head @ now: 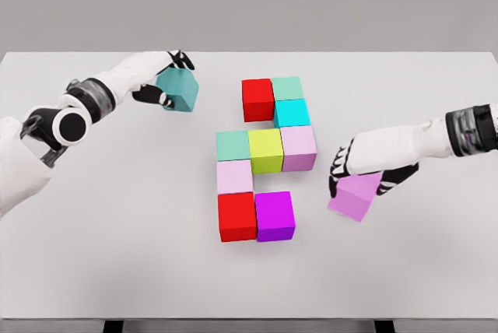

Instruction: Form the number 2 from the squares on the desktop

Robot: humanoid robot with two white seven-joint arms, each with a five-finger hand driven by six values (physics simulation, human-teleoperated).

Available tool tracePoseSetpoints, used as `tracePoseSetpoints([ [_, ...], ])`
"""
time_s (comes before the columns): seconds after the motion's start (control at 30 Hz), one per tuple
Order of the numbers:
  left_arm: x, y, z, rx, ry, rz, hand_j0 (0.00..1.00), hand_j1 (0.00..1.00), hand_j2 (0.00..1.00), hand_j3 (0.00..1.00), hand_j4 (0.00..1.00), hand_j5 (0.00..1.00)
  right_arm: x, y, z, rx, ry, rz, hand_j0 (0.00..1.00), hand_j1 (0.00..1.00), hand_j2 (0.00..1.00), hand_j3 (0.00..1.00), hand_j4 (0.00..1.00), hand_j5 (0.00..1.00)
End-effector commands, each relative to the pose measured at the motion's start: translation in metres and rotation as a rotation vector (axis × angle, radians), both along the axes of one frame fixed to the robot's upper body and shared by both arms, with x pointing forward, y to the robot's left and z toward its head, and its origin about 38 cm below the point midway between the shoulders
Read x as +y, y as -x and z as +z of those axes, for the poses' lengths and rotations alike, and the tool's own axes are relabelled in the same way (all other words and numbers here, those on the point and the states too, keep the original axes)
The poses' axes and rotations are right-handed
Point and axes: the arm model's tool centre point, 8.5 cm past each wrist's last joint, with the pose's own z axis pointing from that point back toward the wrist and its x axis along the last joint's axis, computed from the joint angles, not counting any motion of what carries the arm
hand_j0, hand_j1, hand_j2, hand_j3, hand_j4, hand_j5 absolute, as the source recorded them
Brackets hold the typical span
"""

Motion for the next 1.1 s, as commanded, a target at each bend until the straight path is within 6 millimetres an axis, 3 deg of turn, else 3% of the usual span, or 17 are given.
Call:
tracePoseSetpoints([
  [0.0,-0.009,-0.002,-0.007,0.009,-0.005,0.003,0.52,0.52,0.52,0.52,0.52,0.52,0.005,0.001,0.001,-0.002,-0.005,0.014,0.57,0.57,0.57,0.57,0.57,0.57],
  [0.17,-0.022,-0.011,-0.022,0.04,-0.013,0.01,0.52,0.52,0.52,0.52,0.52,0.52,0.012,0.003,0.002,-0.005,-0.011,0.033,0.57,0.57,0.57,0.57,0.57,0.57],
  [0.63,-0.054,-0.025,-0.028,0.044,0.001,0.004,0.52,0.52,0.52,0.52,0.52,0.52,0.027,0.01,-0.009,0.027,-0.014,0.079,0.57,0.57,0.57,0.57,0.57,0.57],
  [0.9,-0.059,-0.024,-0.029,0.044,0.003,-0.002,0.52,0.52,0.52,0.52,0.52,0.52,0.026,0.011,-0.012,0.036,-0.013,0.078,0.58,0.58,0.58,0.58,0.58,0.58],
  [1.0,-0.063,-0.024,-0.03,0.046,0.01,-0.009,0.52,0.52,0.52,0.52,0.52,0.52,0.026,0.012,-0.013,0.04,-0.011,0.078,0.78,0.78,0.78,0.78,0.78,0.78],
  [1.07,-0.063,-0.023,-0.031,0.05,0.011,-0.009,0.52,0.52,0.52,0.52,0.52,0.52,0.026,0.013,-0.016,0.048,-0.007,0.08,0.98,0.98,0.98,0.98,0.98,0.98],
])
